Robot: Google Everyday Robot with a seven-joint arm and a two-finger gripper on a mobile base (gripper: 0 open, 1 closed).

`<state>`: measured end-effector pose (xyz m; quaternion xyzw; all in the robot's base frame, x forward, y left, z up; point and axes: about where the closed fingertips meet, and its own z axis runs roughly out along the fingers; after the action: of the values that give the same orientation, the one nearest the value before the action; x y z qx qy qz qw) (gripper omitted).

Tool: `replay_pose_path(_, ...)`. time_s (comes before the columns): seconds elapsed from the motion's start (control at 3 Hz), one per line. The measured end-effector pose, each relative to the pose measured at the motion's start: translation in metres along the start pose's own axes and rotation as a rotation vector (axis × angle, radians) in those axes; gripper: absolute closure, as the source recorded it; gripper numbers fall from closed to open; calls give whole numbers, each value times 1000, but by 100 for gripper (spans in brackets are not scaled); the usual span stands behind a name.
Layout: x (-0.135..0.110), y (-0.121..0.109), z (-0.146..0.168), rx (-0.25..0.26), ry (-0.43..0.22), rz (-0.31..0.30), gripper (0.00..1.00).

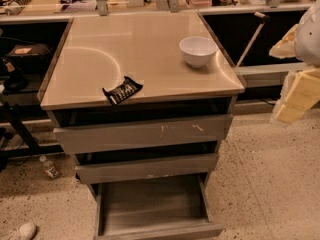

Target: Close bottom drawer

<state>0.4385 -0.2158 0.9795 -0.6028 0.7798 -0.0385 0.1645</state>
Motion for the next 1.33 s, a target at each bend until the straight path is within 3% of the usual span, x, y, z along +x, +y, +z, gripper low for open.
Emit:
replay_pose_path(1.0, 0, 0, 0, 0, 0, 0, 89)
replay_pose_path(1.33, 0, 0, 0, 0, 0, 0, 100)
